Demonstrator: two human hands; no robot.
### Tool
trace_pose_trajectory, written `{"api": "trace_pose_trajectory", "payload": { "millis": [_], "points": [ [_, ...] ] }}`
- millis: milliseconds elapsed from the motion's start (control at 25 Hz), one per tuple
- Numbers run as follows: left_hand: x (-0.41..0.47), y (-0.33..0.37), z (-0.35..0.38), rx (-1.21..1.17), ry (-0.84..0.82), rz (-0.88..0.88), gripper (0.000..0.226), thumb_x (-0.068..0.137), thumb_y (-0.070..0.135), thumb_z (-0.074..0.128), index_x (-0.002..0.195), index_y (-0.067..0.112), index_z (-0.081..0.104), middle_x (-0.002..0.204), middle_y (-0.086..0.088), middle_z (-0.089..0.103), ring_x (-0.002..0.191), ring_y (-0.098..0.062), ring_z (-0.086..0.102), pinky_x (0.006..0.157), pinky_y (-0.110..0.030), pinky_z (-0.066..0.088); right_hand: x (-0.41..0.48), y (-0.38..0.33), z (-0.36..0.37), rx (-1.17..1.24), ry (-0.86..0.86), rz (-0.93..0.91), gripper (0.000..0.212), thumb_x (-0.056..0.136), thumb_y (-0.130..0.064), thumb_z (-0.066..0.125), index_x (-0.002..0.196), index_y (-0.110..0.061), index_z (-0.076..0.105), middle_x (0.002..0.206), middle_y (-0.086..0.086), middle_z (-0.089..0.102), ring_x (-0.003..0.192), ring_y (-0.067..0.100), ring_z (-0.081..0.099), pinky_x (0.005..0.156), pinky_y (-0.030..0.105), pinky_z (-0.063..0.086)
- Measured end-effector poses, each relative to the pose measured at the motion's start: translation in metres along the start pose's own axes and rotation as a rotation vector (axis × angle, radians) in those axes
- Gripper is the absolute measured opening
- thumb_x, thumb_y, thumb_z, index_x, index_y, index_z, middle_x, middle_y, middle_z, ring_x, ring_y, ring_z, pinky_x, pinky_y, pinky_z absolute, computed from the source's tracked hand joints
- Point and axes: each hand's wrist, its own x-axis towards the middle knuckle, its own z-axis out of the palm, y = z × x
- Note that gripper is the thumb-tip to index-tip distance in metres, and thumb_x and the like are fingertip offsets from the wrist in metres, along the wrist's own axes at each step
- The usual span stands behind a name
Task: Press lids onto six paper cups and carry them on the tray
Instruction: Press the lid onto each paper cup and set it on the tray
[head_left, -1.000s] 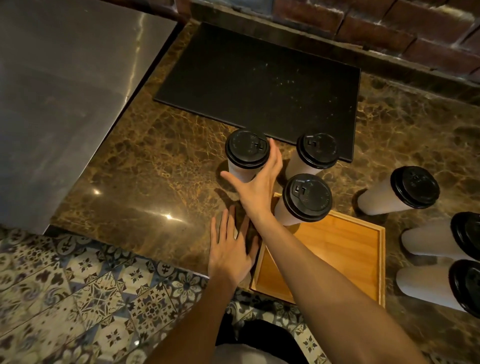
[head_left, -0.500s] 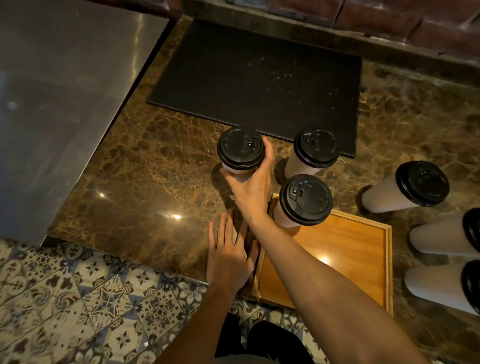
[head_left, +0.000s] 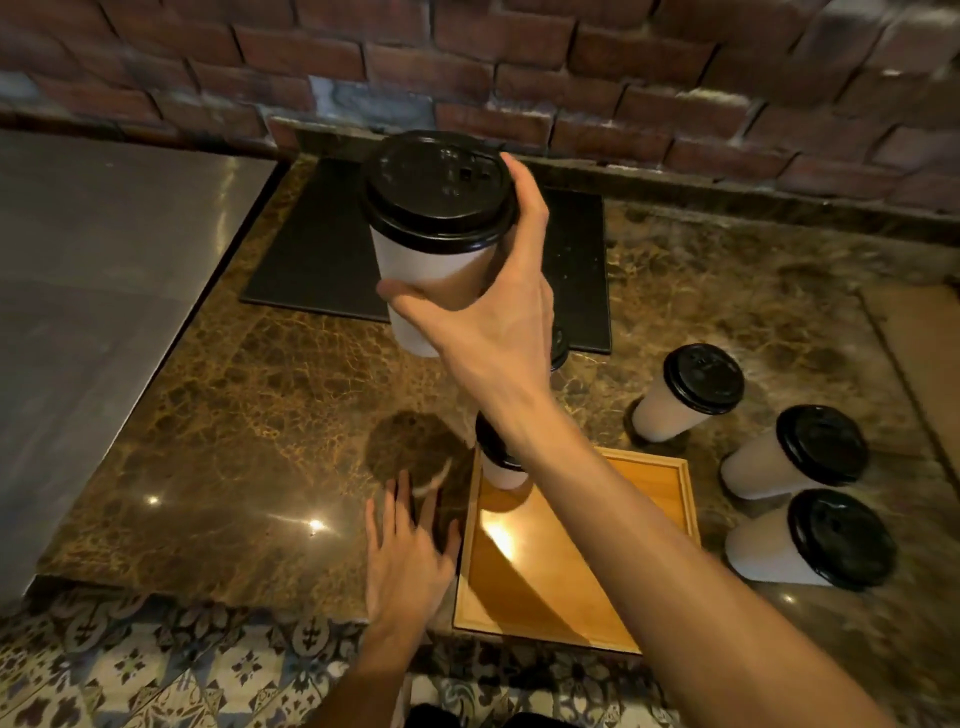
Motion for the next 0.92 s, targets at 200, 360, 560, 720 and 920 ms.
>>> {"api": "trace_pose_trajectory", "payload": {
  "millis": [200,360,560,720,920],
  "points": [
    [-0.005,0.003,-0.005,-0.008,0.007,0.03,0.071,0.087,0.056,0.017,0.136,0.017,0.049,0.148,-0.017,0.037,0.137,-0.035,0.034,0.112,-0.052,0.021,-0.004,-0.049,-0.098,-0.085,-0.001,-0.066,0.109,0.064,-0.036,0.089,0.149,-0.026,0.022,0.134,-0.02,0.046,0.123,-0.008,0.045,0.097,0.009,0.04],
    [-0.008,0.007,-0.006,-0.081,0.063,-0.002,0.07,0.089,0.06,0.017,0.138,0.021,0.049,0.147,-0.015,0.04,0.136,-0.033,0.036,0.111,-0.05,0.017,-0.045,-0.058,-0.169,-0.142,0.026,-0.006,0.109,0.061,-0.04,0.087,0.148,-0.034,0.021,0.13,-0.033,0.044,0.124,-0.012,0.043,0.096,0.011,0.042],
    [-0.01,0.016,-0.006,-0.105,0.091,-0.076,0.057,0.091,0.051,0.032,0.143,0.028,0.039,0.154,-0.009,0.029,0.143,-0.027,0.024,0.115,-0.044,0.009,-0.116,-0.047,-0.225,-0.145,0.115,0.113,0.111,0.058,-0.046,0.085,0.149,-0.036,0.021,0.123,-0.047,0.045,0.118,-0.02,0.045,0.088,0.003,0.042],
    [-0.005,0.018,-0.01,-0.048,-0.027,-0.128,0.056,0.096,0.056,0.02,0.149,0.039,0.01,0.16,0.001,0.003,0.147,-0.018,0.003,0.117,-0.039,0.001,-0.154,-0.035,-0.242,-0.148,0.187,0.221,0.11,0.057,-0.043,0.088,0.146,-0.044,0.023,0.124,-0.043,0.046,0.119,-0.017,0.045,0.098,0.017,0.048],
    [-0.003,0.017,-0.034,-0.076,-0.184,-0.073,0.052,0.1,0.046,0.027,0.149,0.031,0.017,0.16,-0.006,0.005,0.147,-0.023,0.004,0.116,-0.039,0.006,-0.166,-0.031,-0.246,-0.153,0.189,0.263,0.11,0.059,-0.039,0.088,0.147,-0.041,0.023,0.127,-0.039,0.046,0.121,-0.014,0.045,0.104,0.031,0.048]
  ]
}}
